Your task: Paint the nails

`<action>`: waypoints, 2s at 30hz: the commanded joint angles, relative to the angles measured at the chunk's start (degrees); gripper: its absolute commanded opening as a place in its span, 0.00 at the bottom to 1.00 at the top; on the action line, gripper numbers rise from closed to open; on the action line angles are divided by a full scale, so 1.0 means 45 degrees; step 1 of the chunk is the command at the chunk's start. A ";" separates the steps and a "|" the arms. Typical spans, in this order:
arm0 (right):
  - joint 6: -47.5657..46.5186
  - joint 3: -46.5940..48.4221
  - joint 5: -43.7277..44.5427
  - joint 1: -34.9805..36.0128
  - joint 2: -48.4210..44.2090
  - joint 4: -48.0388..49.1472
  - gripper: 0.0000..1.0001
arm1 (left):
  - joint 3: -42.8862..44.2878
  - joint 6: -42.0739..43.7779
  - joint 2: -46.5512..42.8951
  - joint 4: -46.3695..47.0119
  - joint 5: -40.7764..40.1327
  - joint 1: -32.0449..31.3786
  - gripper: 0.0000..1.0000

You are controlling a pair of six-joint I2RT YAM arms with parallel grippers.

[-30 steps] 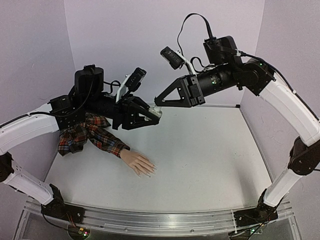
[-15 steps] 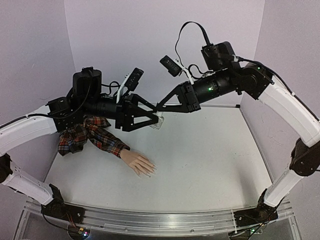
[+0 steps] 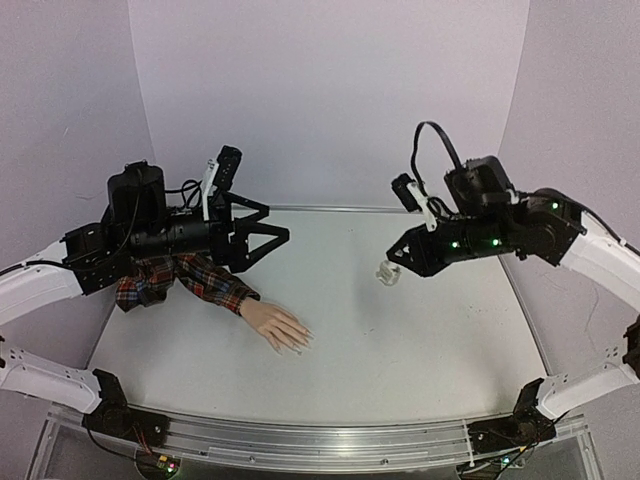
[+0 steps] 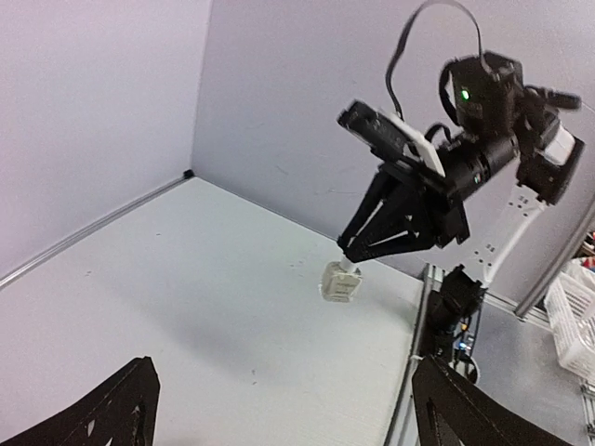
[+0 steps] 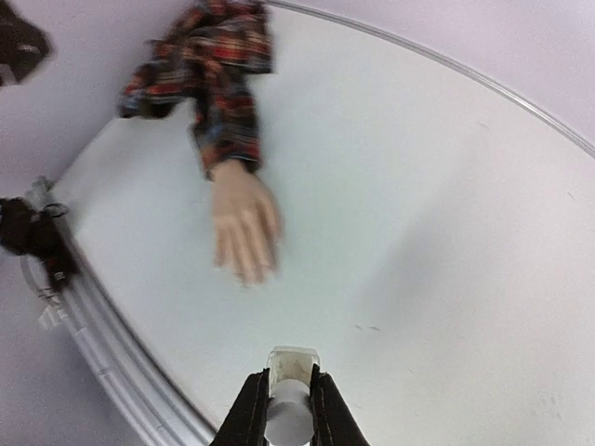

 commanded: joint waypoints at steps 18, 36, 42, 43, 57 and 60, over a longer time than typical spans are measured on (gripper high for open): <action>0.7149 -0.8454 0.7374 -0.2848 -0.1119 0.4485 0.00 | -0.1646 -0.0524 -0.2352 0.1327 -0.4952 0.0008 0.98; 0.7777 -0.9260 0.6874 -0.2834 0.1023 0.5980 0.01 | -0.1598 -0.0562 -0.2333 0.1280 -0.4760 0.0004 0.98; 0.7837 -0.9371 0.6650 -0.2844 0.1382 0.6154 0.09 | -0.1586 -0.0583 -0.2297 0.1320 -0.4708 0.0009 0.98; 0.7820 -0.9384 0.6631 -0.2846 0.1384 0.6164 0.12 | -0.1562 -0.0583 -0.2279 0.1303 -0.4701 0.0006 0.98; 0.6776 -0.8954 0.6204 -0.2845 -0.0716 0.4392 0.61 | -0.1299 -0.0507 -0.2369 0.1024 -0.4791 0.0004 0.98; 0.5841 -0.8425 0.5823 -0.2845 -0.2435 0.3262 0.83 | -0.1251 -0.0468 -0.2522 0.0869 -0.5132 0.0006 0.98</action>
